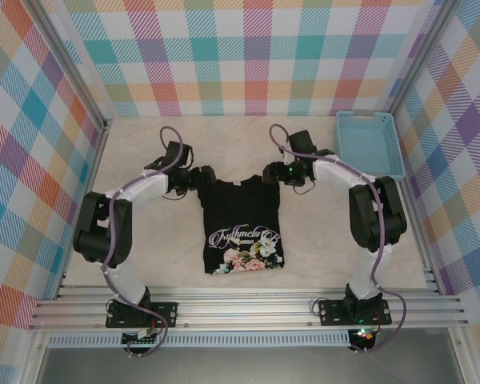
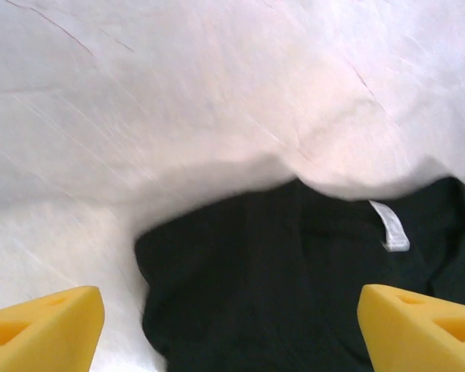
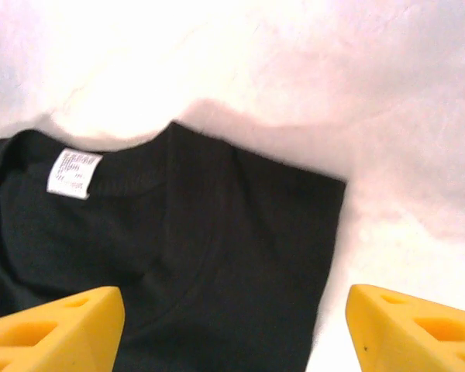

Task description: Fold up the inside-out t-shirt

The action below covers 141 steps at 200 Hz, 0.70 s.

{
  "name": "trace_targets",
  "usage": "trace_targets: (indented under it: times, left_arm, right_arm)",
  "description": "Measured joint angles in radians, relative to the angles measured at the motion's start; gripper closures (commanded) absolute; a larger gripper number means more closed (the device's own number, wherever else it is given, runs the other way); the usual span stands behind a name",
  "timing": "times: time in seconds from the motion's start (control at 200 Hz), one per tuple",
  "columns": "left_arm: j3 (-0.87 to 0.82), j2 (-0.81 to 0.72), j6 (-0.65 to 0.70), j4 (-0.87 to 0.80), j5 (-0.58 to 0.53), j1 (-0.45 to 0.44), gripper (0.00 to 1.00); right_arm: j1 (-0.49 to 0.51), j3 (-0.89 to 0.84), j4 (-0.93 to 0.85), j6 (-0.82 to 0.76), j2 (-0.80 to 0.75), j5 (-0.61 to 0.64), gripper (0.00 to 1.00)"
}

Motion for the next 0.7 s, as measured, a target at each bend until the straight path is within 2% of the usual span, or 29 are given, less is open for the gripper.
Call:
trace_targets:
  times: [0.175,0.34,0.575,0.705]
  left_arm:
    - [0.06,0.142,0.016,0.003,0.072,0.01,0.14]
    - [0.067,0.163,0.023,0.027,0.142,0.008,0.18]
    - [0.052,0.183,0.019,0.094,0.238,-0.007,0.35]
    - [0.037,0.191,0.013,0.127,0.272,-0.017,0.5]
  right_arm:
    - [-0.006,0.099,-0.013,-0.028,0.124,-0.003,0.22]
    - [-0.002,0.125,-0.022,-0.039,0.196,-0.035,0.28]
    - [0.03,0.106,-0.01,-0.025,0.197,-0.108,0.47]
    - [0.037,0.085,0.015,-0.015,0.195,-0.125,0.57]
